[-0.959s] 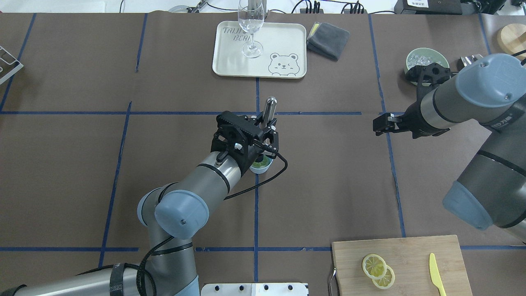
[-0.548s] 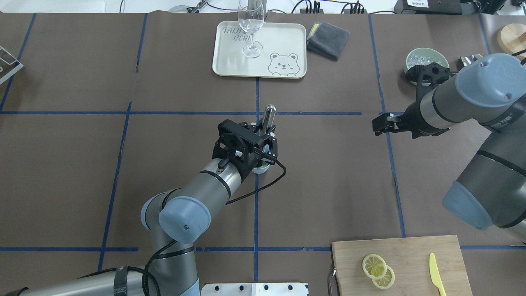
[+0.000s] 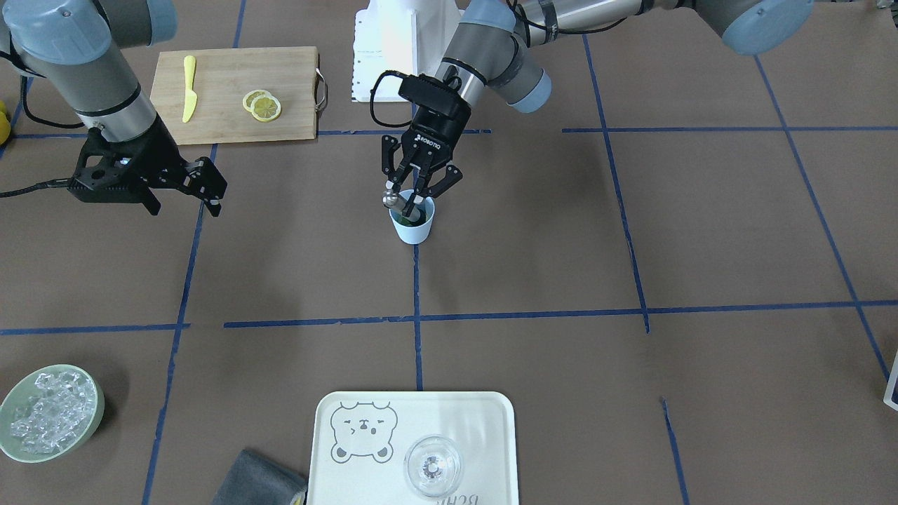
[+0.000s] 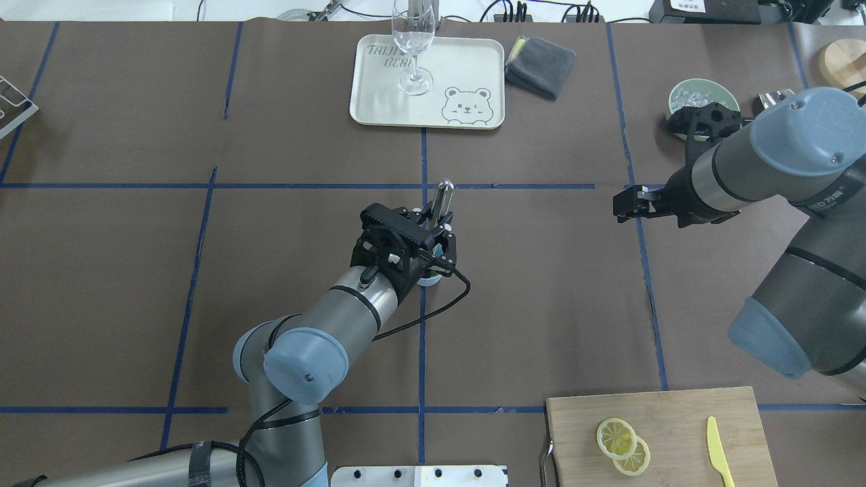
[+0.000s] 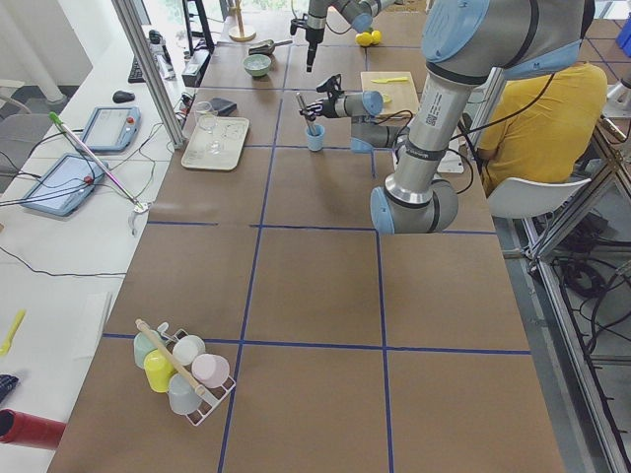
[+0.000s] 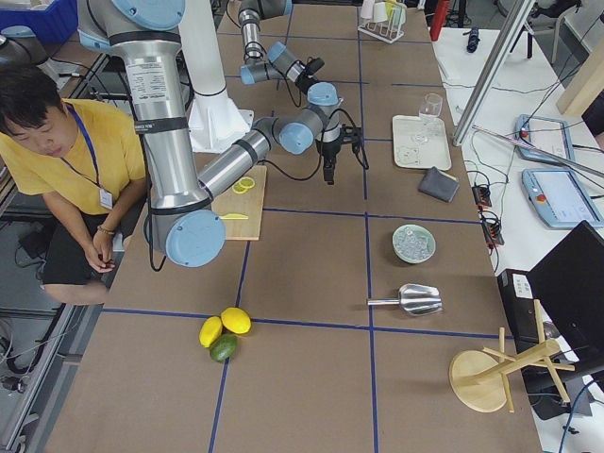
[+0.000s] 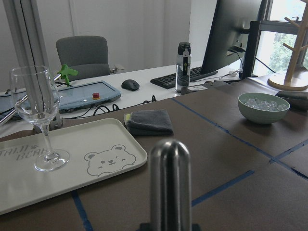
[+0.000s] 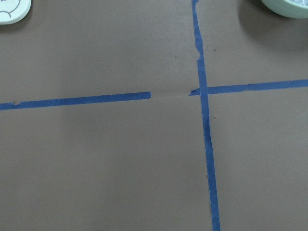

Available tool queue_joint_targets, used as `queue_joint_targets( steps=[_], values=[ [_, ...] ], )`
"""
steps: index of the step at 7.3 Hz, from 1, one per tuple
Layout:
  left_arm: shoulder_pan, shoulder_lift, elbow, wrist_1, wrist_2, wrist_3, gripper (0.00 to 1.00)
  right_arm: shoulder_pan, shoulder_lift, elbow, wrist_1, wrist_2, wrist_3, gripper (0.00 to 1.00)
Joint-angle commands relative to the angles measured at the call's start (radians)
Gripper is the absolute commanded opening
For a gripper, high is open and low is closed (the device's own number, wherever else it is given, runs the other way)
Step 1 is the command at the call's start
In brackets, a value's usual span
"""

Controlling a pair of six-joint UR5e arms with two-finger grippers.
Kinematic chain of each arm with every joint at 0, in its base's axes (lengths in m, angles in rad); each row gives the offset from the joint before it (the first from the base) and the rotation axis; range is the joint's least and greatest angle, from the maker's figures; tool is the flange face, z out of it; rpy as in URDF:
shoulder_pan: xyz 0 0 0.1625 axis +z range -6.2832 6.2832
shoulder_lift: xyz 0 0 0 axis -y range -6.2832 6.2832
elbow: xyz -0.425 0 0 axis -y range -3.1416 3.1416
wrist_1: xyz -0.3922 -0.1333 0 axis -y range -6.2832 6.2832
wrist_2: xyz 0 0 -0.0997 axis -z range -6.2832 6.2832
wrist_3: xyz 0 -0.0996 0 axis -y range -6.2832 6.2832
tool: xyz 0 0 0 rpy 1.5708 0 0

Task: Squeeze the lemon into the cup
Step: 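Press the muddler down into the cup onto the lemon slice with the left gripper, then lift the muddler out of the cup and move it back toward its spot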

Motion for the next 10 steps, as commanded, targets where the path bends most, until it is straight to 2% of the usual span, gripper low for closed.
queue_joint_targets(
  steps=[1,3,5,6,7,8,10],
  values=[
    [0.003,0.001,-0.002,0.000,0.000,0.001,0.00,0.000,0.000,0.011,0.000,0.006,0.001,1.00],
    [0.002,-0.006,-0.043,0.000,-0.002,0.012,0.00,0.003,0.000,0.020,0.000,0.015,0.003,1.00],
    [-0.021,-0.011,-0.141,-0.002,-0.006,0.166,0.00,0.005,-0.002,0.025,0.000,0.017,0.003,1.00],
    [-0.037,-0.011,-0.143,-0.003,-0.008,0.170,0.00,0.011,-0.003,0.025,0.000,0.018,0.003,1.00],
    [-0.072,-0.010,-0.172,0.004,-0.058,0.173,0.00,0.018,-0.012,0.025,0.000,0.018,-0.005,1.00],
    [-0.110,0.012,-0.203,0.000,-0.148,0.168,0.00,0.021,-0.017,0.025,0.000,0.018,-0.008,1.00],
    [-0.149,0.065,-0.226,0.015,-0.169,0.101,0.00,0.022,-0.017,0.023,-0.003,0.018,-0.008,1.00]
  ],
)
